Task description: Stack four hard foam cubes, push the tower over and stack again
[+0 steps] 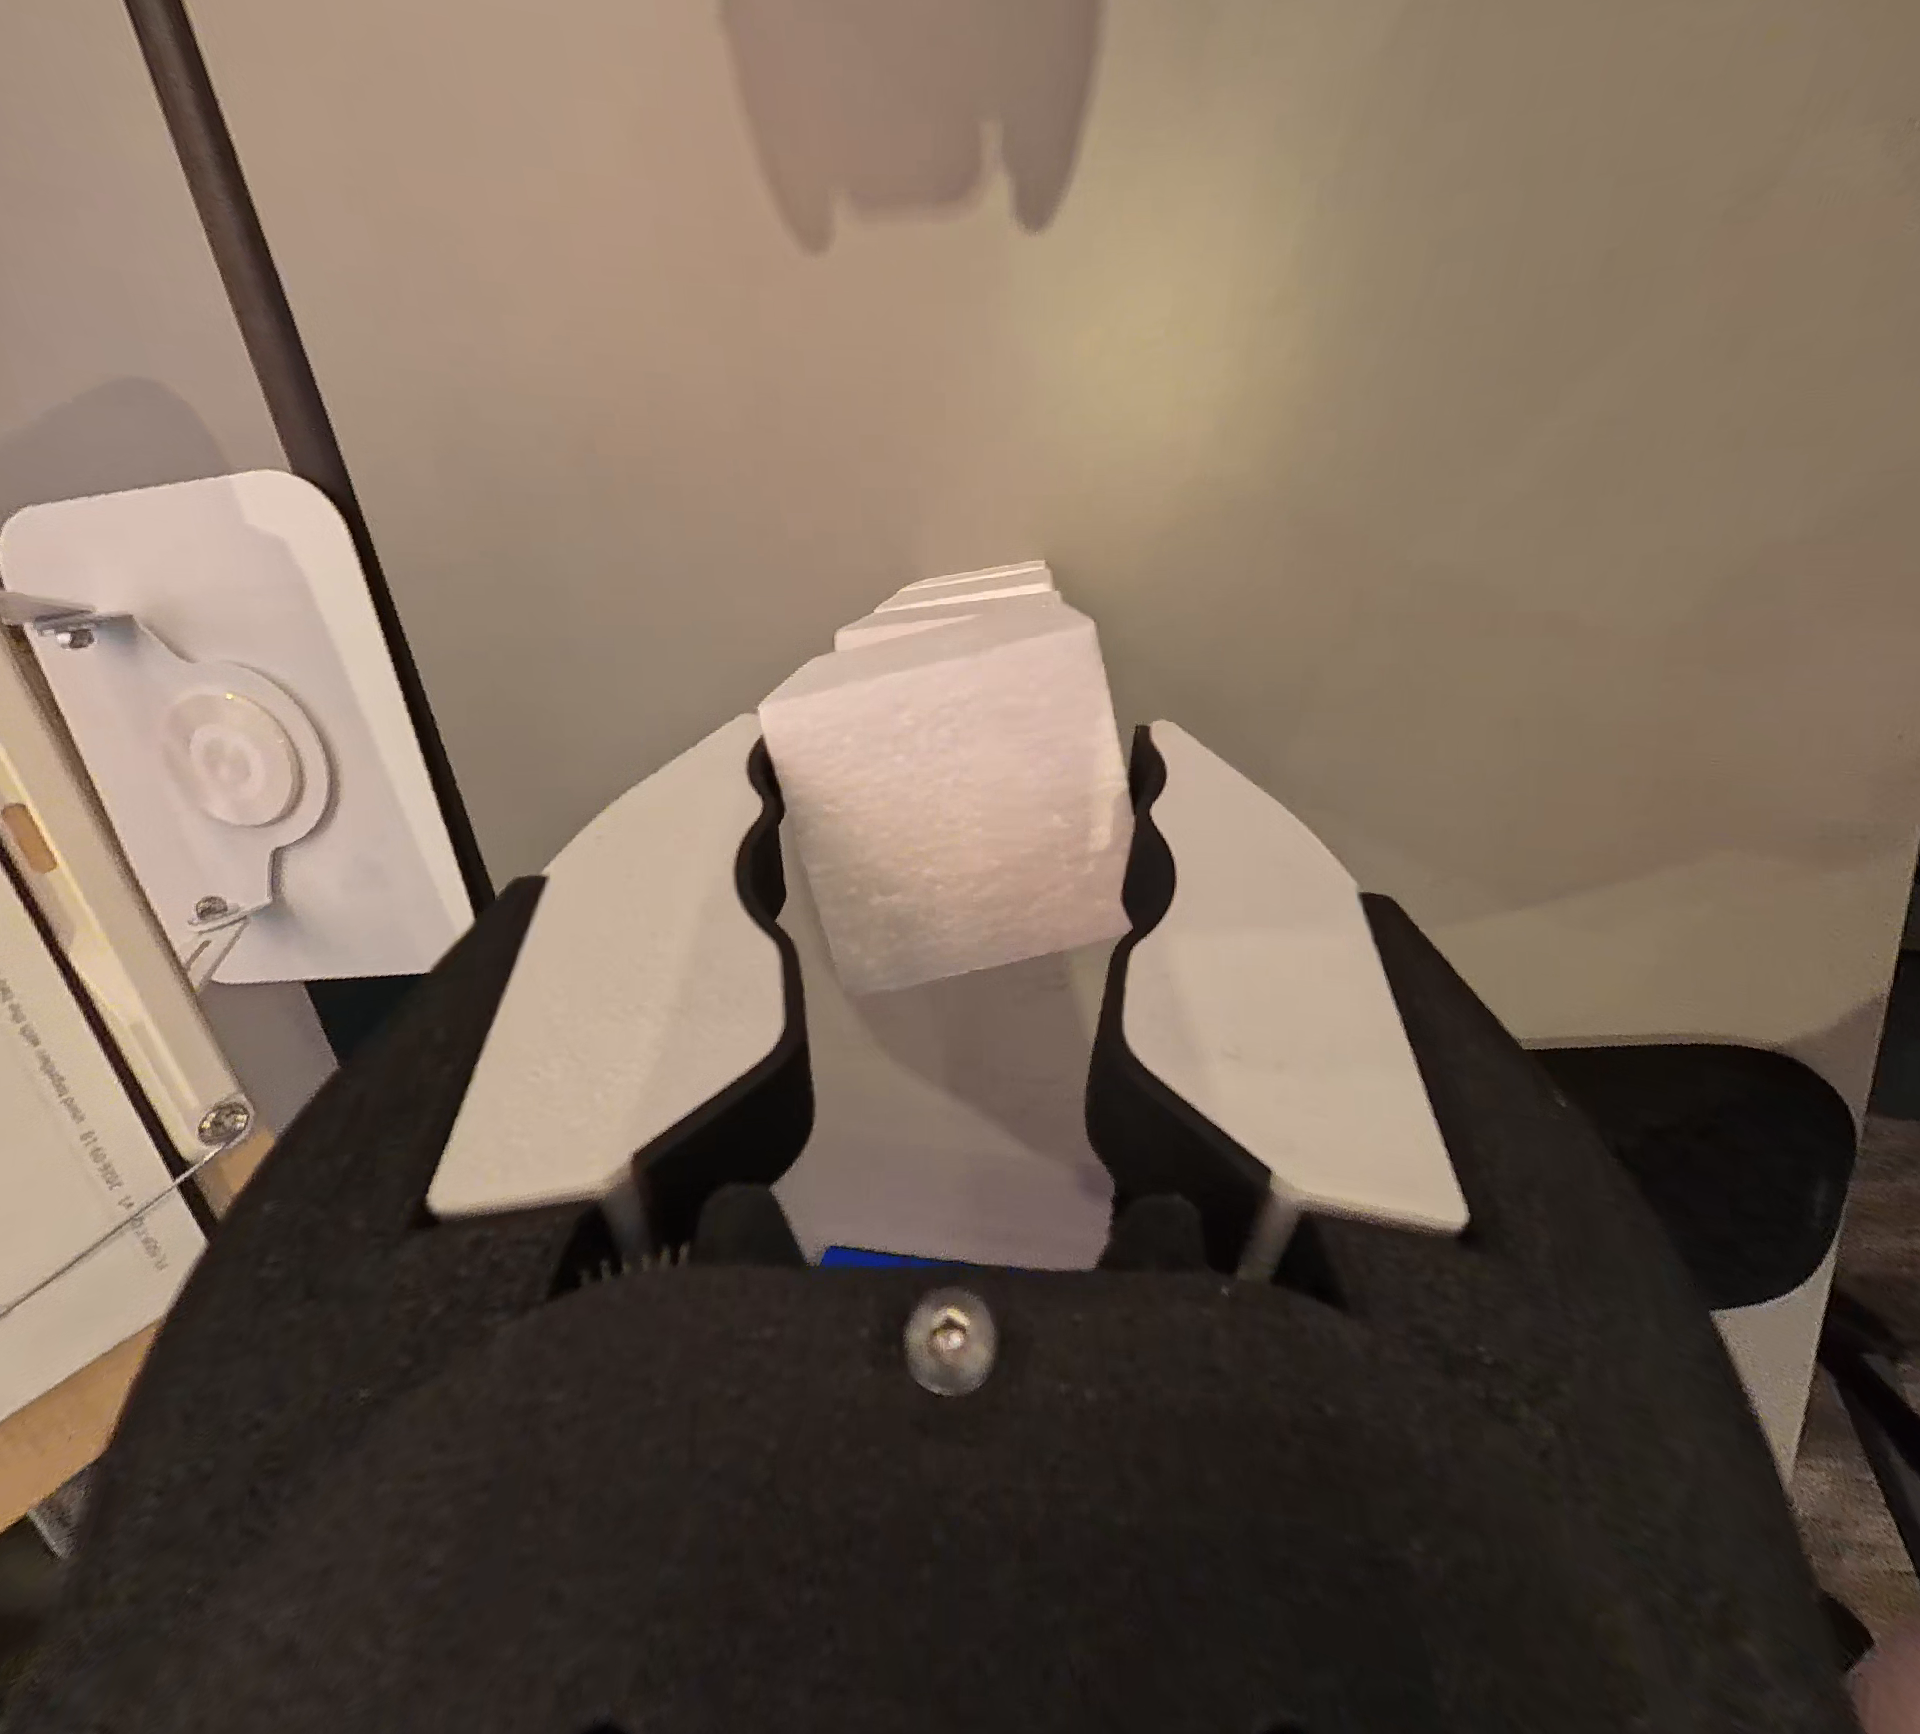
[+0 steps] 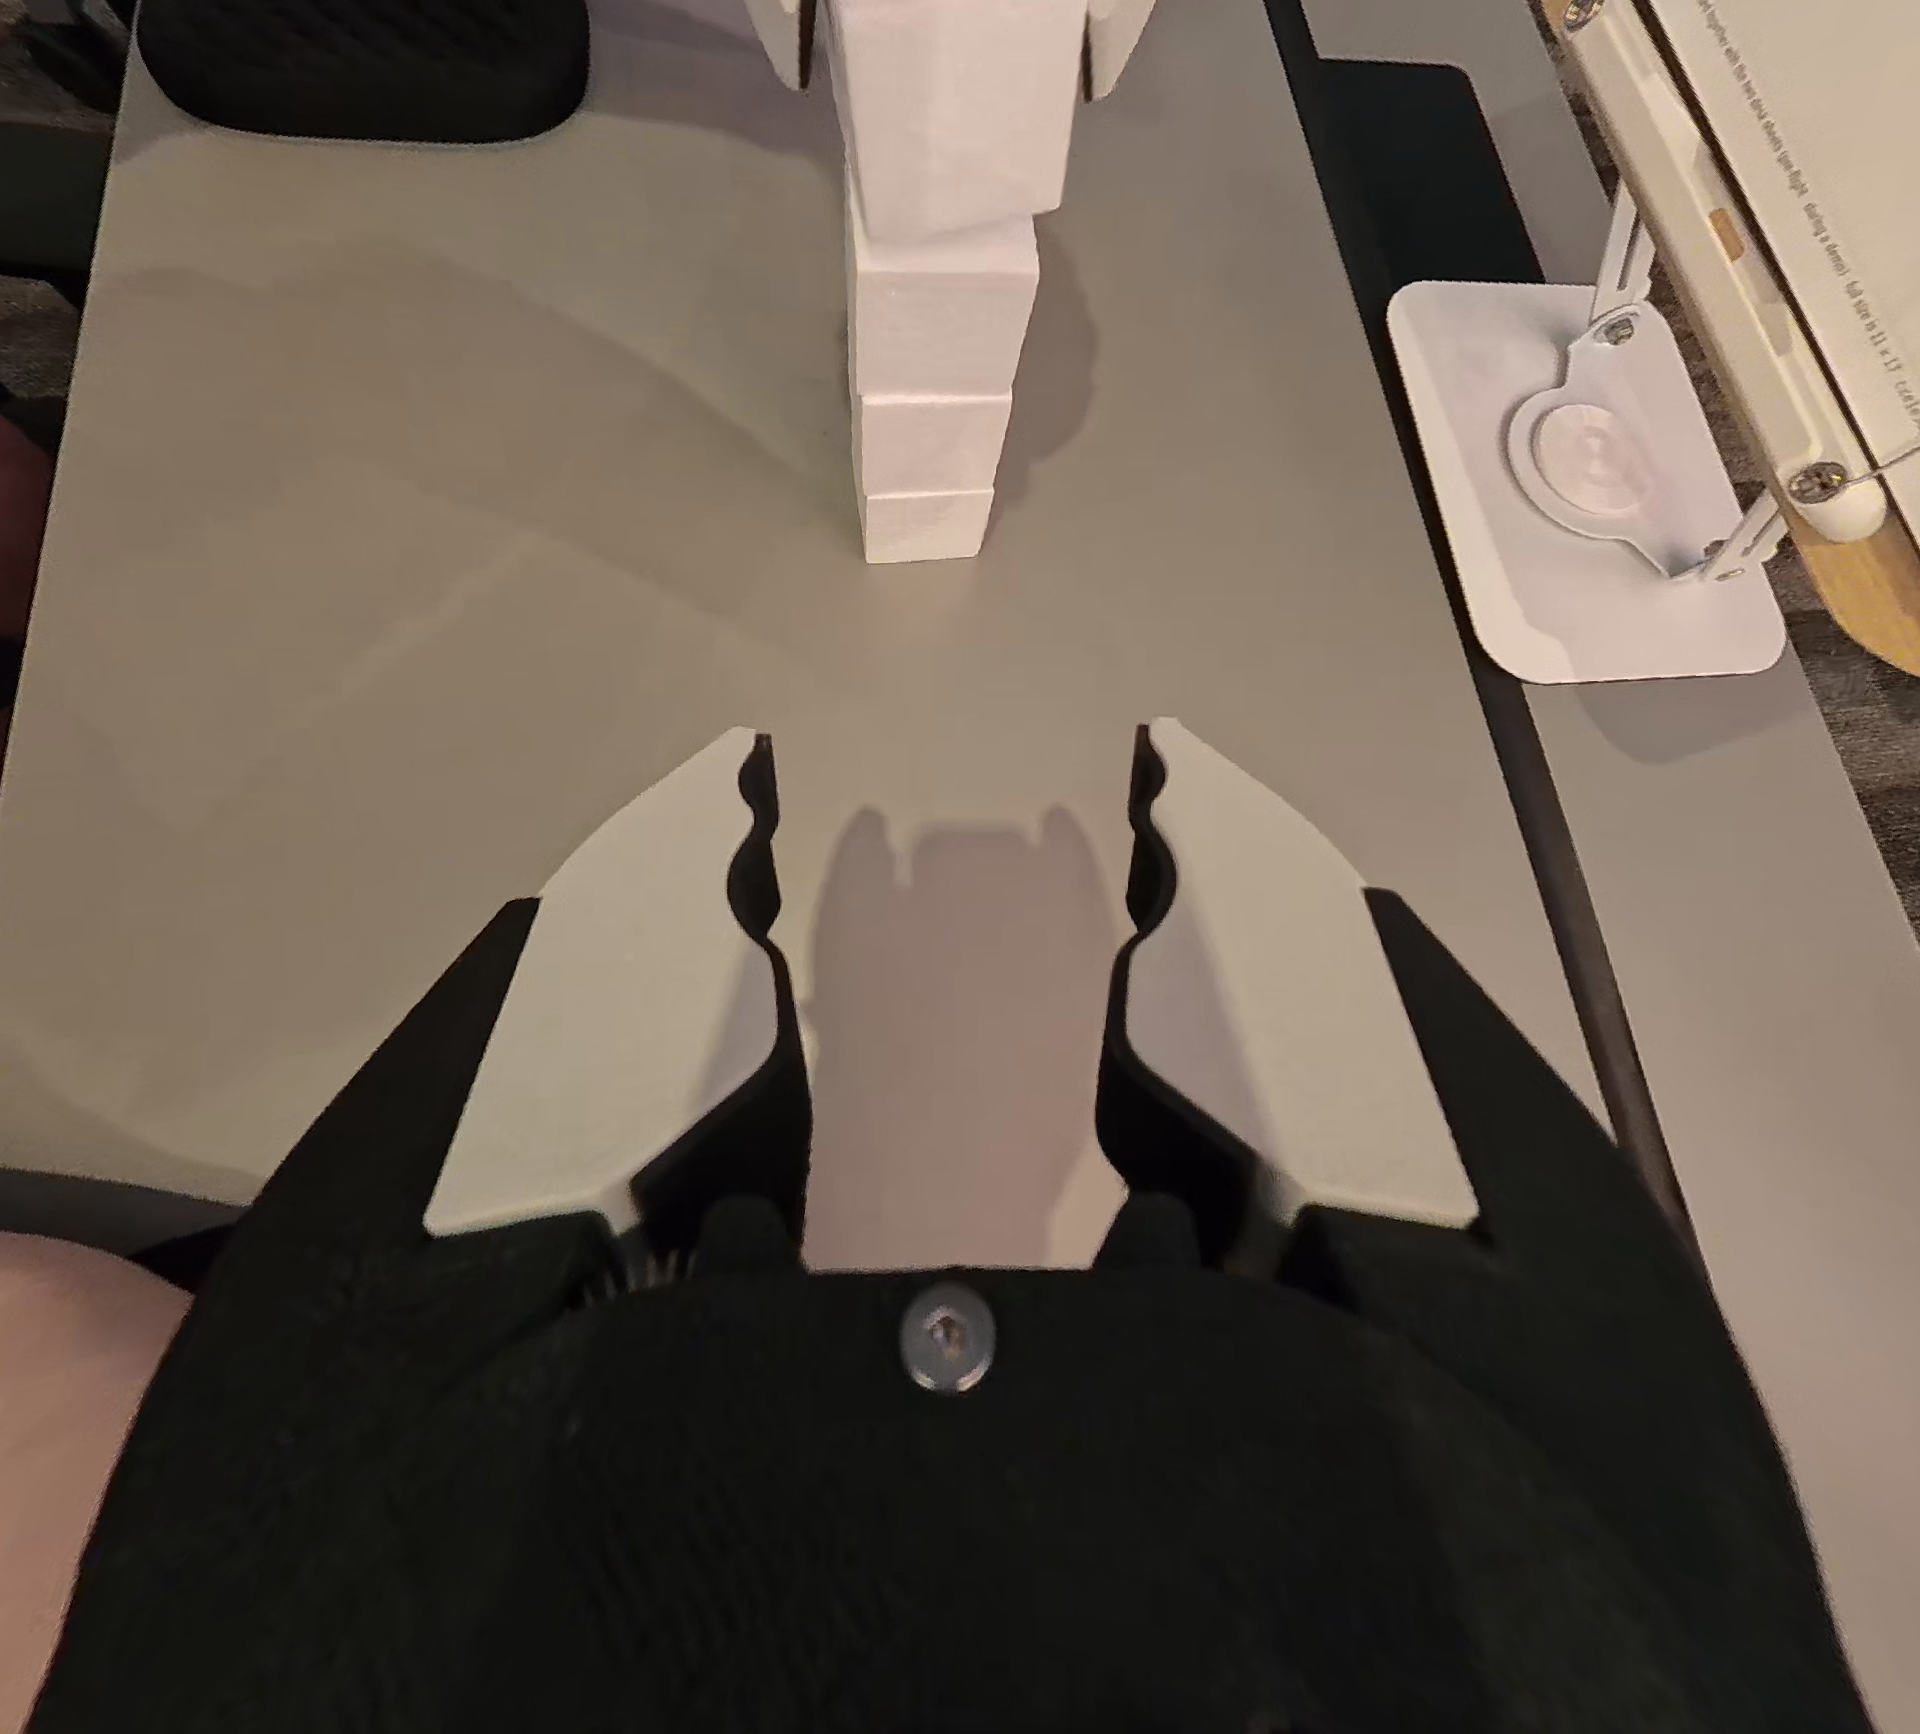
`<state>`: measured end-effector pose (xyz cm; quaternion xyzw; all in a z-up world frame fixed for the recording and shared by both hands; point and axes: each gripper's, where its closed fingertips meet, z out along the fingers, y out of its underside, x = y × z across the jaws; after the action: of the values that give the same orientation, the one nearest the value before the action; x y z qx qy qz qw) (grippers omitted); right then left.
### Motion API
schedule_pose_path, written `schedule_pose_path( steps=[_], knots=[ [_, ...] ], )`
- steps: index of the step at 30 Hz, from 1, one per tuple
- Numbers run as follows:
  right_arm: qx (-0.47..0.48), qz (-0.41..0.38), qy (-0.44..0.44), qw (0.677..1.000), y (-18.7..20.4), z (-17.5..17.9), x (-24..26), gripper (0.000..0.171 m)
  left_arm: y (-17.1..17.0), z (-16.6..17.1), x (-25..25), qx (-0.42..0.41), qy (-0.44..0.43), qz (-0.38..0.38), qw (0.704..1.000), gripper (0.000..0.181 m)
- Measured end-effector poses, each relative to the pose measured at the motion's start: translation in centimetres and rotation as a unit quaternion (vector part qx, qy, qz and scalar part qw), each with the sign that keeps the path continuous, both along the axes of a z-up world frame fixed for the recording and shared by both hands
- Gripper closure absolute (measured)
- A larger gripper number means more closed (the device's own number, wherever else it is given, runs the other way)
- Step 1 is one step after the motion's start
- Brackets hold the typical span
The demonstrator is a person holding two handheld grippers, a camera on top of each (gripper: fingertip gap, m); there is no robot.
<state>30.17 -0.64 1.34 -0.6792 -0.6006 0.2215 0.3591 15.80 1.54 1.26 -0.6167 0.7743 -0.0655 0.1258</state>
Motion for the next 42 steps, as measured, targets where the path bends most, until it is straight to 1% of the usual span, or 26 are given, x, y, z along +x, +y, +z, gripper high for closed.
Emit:
schedule_pose_path(
  steps=[6,14,15,18,20,22,24,26,28,30,31,33,35,36,37,38,40,42],
  knots=[
    [-0.006,0.002,-0.02,1.0,0.0,-0.8,-0.1,0.105,-0.1,-0.3,-0.2,0.012,0.024,-0.024,0.999,0.117],
    [-0.009,0.006,-0.024,1.0,0.1,-1.1,-0.4,0.105,0.2,-1.1,-0.2,0.004,0.024,-0.031,0.999,0.117],
    [-0.011,0.006,-0.026,1.0,0.1,-1.2,-0.4,0.105,-0.1,-1.2,0.0,-0.009,0.019,-0.032,0.999,0.117],
    [-0.015,0.006,-0.031,0.999,0.2,-1.5,-0.5,0.105,0.2,-1.1,0.2,-0.005,0.004,-0.028,1.0,0.117],
    [-0.019,0.007,-0.034,0.999,0.3,-1.8,-0.5,0.105,0.2,-0.9,0.5,-0.01,-0.01,-0.025,1.0,0.115],
    [-0.022,0.005,-0.037,0.999,0.5,-2.0,-0.5,0.105,0.3,-0.6,0.6,-0.012,-0.021,-0.013,1.0,0.105],
    [-0.023,0.004,-0.038,0.999,0.6,-2.1,-0.5,0.105,0.7,0.2,0.5,-0.004,-0.043,-0.003,0.999,0.103],
    [-0.022,0.001,-0.036,0.999,0.7,-2.1,-0.4,0.105,0.8,1.6,0.1,0.005,-0.083,0.007,0.997,0.102],
    [-0.015,-0.002,-0.026,1.0,0.8,-1.5,-0.2,0.105,0.9,3.5,-0.6,0.026,-0.143,0.024,0.989,0.102],
    [0.0,-0.007,0.004,1.0,0.9,-0.2,-0.1,0.105,1.1,6.4,-1.3,0.069,-0.243,0.037,0.967,0.109],
    [0.01,-0.012,0.025,1.0,1.1,0.7,-0.1,0.105,1.1,8.2,-1.7,0.098,-0.303,0.043,0.947,0.113],
    [0.032,-0.022,0.081,0.996,1.5,3.1,0.1,0.105,0.8,11.7,-3.3,0.142,-0.426,0.067,0.891,0.117],
    [0.052,-0.019,0.148,0.987,1.3,5.7,0.3,0.104,-0.1,14.0,-5.4,0.169,-0.533,0.08,0.825,0.115],
    [0.06,-0.016,0.181,0.982,1.1,6.9,0.5,0.102,-0.7,14.9,-6.5,0.189,-0.573,0.078,0.793,0.123],
    [0.069,-0.015,0.212,0.975,0.9,8.0,0.7,0.098,-0.9,15.1,-7.4,0.204,-0.588,0.087,0.778,0.133],
    [0.083,-0.017,0.242,0.967,0.8,9.0,1.0,0.095,-0.9,14.7,-8.1,0.201,-0.59,0.107,0.775,0.134],
    [0.125,-0.025,0.293,0.948,1.0,10.7,1.6,0.085,-0.8,13.3,-8.7,0.173,-0.58,0.141,0.783,0.123],
    [0.152,-0.022,0.336,0.929,0.8,12.0,2.1,0.083,-0.6,11.8,-9.0,0.17,-0.573,0.158,0.786,0.122]
  ],
)
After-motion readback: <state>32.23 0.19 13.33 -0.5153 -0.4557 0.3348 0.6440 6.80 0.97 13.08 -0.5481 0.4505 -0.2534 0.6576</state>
